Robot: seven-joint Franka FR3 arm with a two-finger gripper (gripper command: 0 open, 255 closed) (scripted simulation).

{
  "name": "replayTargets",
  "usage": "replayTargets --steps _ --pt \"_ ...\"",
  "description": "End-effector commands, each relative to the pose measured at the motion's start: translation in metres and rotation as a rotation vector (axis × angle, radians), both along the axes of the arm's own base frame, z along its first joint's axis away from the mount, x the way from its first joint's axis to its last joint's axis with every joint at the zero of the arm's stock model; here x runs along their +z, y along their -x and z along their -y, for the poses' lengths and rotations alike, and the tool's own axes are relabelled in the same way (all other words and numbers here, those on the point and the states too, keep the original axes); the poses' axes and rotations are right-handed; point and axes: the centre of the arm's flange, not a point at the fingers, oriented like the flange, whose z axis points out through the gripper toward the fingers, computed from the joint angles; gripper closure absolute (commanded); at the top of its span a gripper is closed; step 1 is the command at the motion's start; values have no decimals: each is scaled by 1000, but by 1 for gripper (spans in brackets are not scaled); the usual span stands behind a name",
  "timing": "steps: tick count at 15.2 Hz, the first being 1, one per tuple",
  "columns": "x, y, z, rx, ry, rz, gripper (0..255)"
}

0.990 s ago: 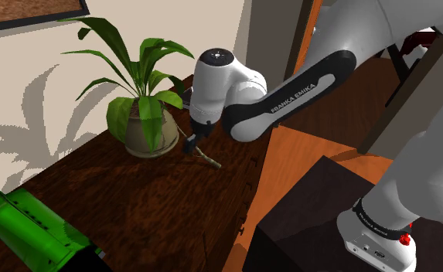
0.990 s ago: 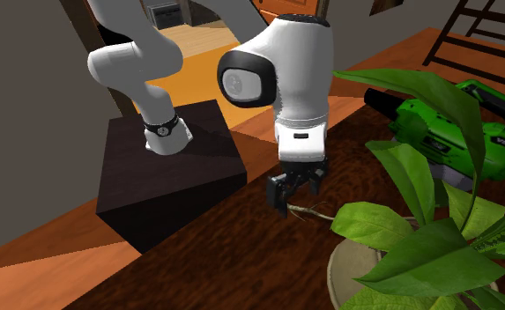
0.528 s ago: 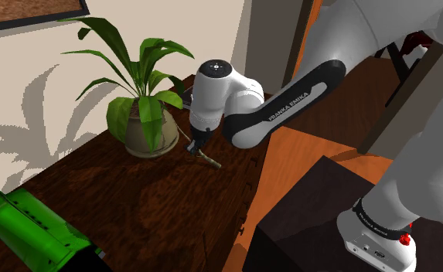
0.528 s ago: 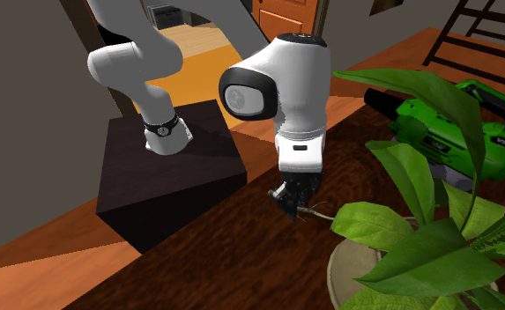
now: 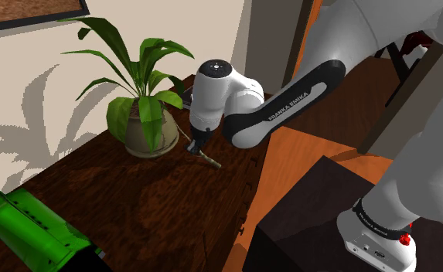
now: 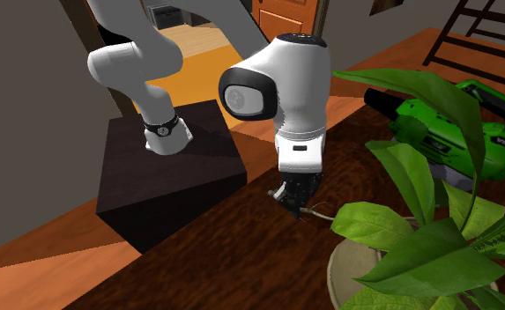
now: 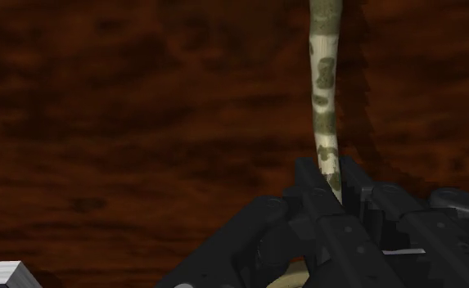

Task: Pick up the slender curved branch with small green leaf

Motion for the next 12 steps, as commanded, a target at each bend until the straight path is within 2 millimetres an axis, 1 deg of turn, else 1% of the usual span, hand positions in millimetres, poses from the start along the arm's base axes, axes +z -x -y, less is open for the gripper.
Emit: replayTargets --steps 1,12 --pt "5 0 0 1 0 0 255" --pt "63 0 0 1 0 0 255"
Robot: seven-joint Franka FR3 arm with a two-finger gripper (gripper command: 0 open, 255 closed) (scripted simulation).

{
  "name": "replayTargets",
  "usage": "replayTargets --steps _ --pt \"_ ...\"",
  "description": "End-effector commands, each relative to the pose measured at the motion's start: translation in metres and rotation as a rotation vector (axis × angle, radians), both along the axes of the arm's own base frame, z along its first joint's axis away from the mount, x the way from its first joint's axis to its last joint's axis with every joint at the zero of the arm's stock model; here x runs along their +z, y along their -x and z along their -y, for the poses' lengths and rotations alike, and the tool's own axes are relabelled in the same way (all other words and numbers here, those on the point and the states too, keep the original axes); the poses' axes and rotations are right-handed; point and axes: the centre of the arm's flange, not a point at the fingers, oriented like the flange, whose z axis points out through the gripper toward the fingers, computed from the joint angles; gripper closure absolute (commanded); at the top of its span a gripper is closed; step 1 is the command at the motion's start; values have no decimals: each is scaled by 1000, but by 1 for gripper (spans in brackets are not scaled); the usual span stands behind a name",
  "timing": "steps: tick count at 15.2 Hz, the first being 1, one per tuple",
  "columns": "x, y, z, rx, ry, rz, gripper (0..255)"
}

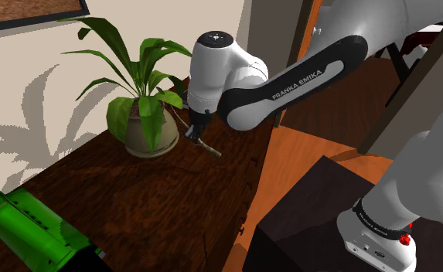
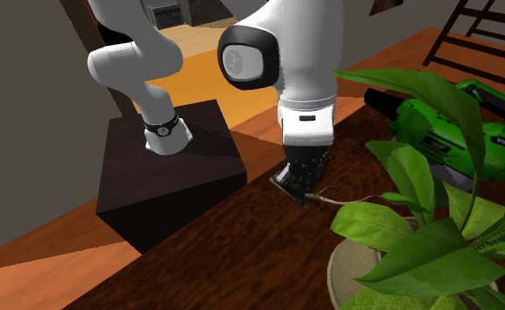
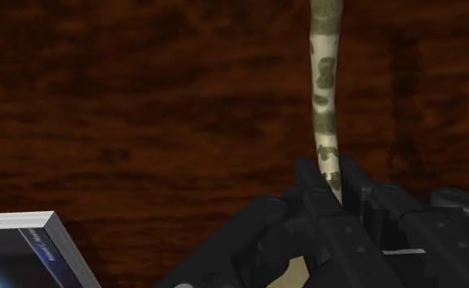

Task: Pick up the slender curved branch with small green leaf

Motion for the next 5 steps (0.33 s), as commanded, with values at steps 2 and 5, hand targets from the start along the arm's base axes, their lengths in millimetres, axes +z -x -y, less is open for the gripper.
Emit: replayTargets --steps 2,5 --pt "16 1 0 0 0 0 255" --pt "22 1 0 0 0 0 255"
